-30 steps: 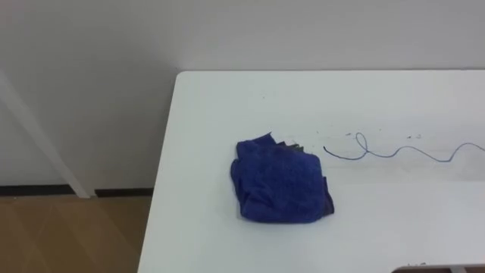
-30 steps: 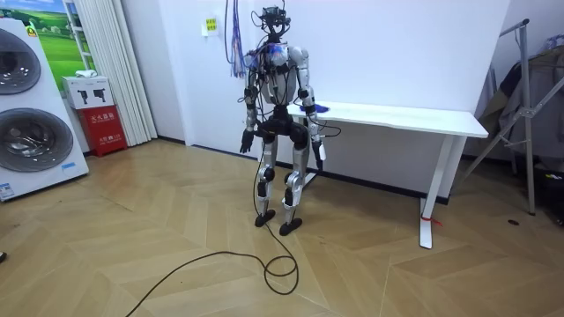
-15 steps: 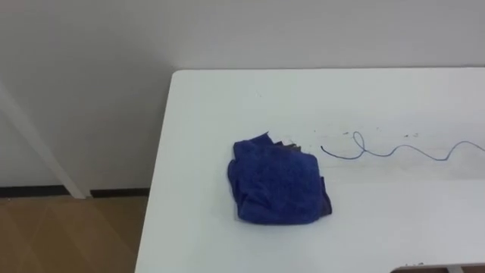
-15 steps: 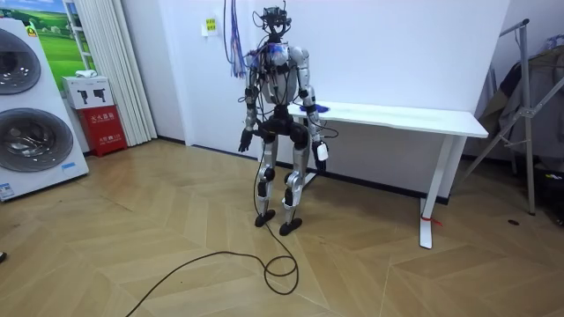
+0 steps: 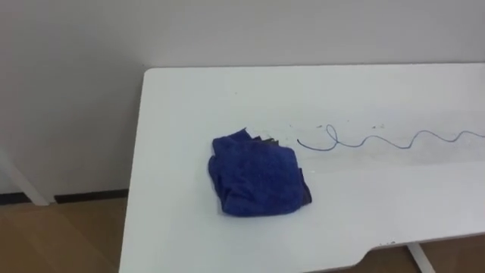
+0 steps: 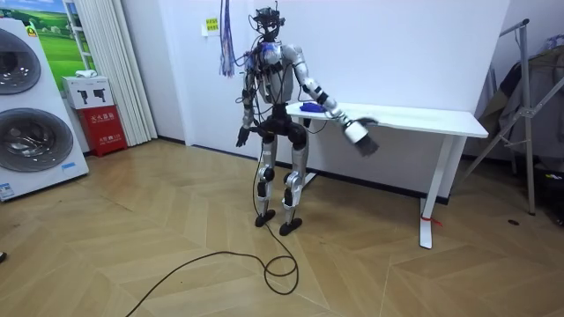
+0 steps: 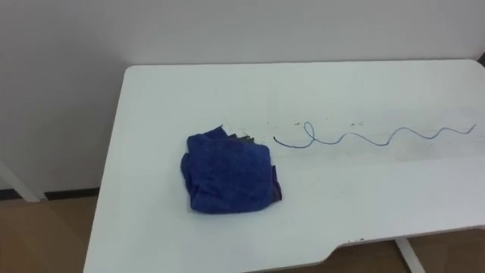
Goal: Wipe table
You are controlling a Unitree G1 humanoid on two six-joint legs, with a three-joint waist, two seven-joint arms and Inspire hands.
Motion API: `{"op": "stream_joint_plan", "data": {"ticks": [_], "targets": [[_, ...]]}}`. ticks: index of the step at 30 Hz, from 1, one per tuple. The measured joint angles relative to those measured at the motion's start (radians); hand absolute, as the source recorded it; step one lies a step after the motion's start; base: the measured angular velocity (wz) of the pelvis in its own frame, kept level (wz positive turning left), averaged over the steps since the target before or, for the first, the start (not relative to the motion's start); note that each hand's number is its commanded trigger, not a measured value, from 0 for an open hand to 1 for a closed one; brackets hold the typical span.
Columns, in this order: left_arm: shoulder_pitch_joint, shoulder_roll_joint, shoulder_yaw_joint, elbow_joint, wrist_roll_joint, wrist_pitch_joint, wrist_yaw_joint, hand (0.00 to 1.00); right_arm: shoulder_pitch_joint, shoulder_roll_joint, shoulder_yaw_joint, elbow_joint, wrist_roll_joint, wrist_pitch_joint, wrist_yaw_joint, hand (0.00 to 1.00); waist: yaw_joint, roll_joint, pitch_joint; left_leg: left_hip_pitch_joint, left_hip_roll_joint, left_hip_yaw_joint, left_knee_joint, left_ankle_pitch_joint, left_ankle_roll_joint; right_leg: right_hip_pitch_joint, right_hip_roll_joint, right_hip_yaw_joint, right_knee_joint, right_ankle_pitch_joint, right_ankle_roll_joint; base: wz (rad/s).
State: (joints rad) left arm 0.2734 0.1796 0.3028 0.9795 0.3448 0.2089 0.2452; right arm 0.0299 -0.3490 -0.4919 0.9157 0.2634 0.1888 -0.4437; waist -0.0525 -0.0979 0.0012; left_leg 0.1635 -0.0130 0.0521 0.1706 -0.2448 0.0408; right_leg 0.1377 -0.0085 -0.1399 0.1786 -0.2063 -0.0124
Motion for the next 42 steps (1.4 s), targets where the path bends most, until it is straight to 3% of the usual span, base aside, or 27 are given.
{"op": "stream_joint_plan", "data": {"ticks": [3, 4, 10, 14, 17, 20, 24, 33, 37, 42], "targets": [[-0.001, -0.001, -0.039, 0.001, 0.011, -0.020, 0.001, 0.00, -0.033, 0.004, 0.046, -0.239, -0.130, -0.013, -0.050, 0.00, 0.010, 0.000, -0.0024, -0.016, 0.000, 0.001, 0.001, 0.001, 0.002, -0.018, 0.001, 0.004, 0.011, 0.001, -0.001, -0.01], [0.002, 0.001, -0.054, 0.002, 0.011, -0.020, 0.001, 0.00, -0.033, 0.005, 0.084, -0.324, -0.188, -0.027, -0.063, 0.00, 0.016, 0.003, 0.0011, -0.018, 0.000, 0.001, 0.000, 0.001, 0.002, -0.018, 0.002, 0.004, 0.008, 0.001, -0.002, 0.00], [0.006, -0.007, -0.105, -0.020, 0.010, -0.020, -0.001, 0.00, -0.029, 0.031, 0.240, -0.728, -0.496, -0.038, -0.055, 0.00, 0.055, 0.016, 0.0036, -0.015, 0.002, 0.000, 0.000, 0.001, 0.001, -0.021, 0.002, 0.001, 0.006, 0.001, -0.002, 0.00], [0.009, -0.012, -0.150, -0.052, 0.011, -0.033, 0.001, 0.00, -0.029, 0.055, 0.337, -0.853, -0.614, -0.072, -0.022, 0.00, 0.071, 0.030, 0.0009, -0.015, 0.002, -0.005, -0.004, 0.002, 0.001, -0.017, -0.001, 0.000, 0.005, 0.001, -0.002, 0.07], [0.009, -0.011, -0.163, -0.065, 0.017, -0.052, 0.008, 0.00, -0.031, 0.057, 0.423, -0.898, -0.674, -0.079, 0.015, 0.00, 0.116, 0.031, 0.0001, -0.014, 0.002, -0.006, -0.005, 0.002, 0.001, -0.016, -0.003, 0.000, 0.005, 0.001, -0.002, -0.03], [0.002, -0.012, -0.204, -0.052, 0.017, -0.059, 0.011, 0.00, -0.059, 0.058, 0.514, -0.916, -0.782, -0.088, 0.060, 0.00, 0.125, 0.035, 0.0006, -0.012, 0.001, -0.008, -0.005, 0.002, 0.001, -0.009, -0.006, -0.002, 0.004, 0.001, -0.002, 0.03], [-0.006, -0.011, -0.217, -0.051, 0.021, -0.080, 0.010, 0.00, -0.082, 0.070, 0.603, -0.962, -0.918, -0.104, 0.122, 0.00, 0.169, 0.034, -0.0005, -0.017, 0.001, -0.013, -0.005, 0.002, 0.001, -0.009, -0.007, -0.009, -0.008, 0.002, -0.002, 0.01], [-0.043, -0.008, -0.275, -0.038, 0.020, -0.101, 0.008, 0.00, -0.099, 0.071, 0.850, -0.966, -0.978, -0.127, 0.241, 0.00, 0.204, 0.029, 0.0040, -0.034, 0.001, -0.047, -0.005, 0.002, 0.001, -0.010, -0.007, -0.040, -0.012, 0.002, -0.002, 0.13], [-0.055, -0.007, -0.276, -0.037, 0.021, -0.101, 0.009, 0.00, -0.099, 0.072, 0.868, -0.935, -1.007, -0.129, 0.268, 0.00, 0.201, 0.020, 0.0122, -0.038, -0.001, -0.059, -0.004, 0.002, 0.001, -0.009, -0.009, -0.053, -0.013, 0.002, -0.002, 0.05], [-0.060, -0.007, -0.303, -0.037, 0.019, -0.101, 0.010, 0.00, -0.069, 0.071, 0.877, -0.849, -1.071, -0.122, 0.320, 0.00, 0.197, 0.018, 0.0115, -0.038, -0.001, -0.062, -0.004, 0.002, 0.001, -0.004, -0.009, -0.057, -0.013, 0.002, -0.002, 0.06]]}}
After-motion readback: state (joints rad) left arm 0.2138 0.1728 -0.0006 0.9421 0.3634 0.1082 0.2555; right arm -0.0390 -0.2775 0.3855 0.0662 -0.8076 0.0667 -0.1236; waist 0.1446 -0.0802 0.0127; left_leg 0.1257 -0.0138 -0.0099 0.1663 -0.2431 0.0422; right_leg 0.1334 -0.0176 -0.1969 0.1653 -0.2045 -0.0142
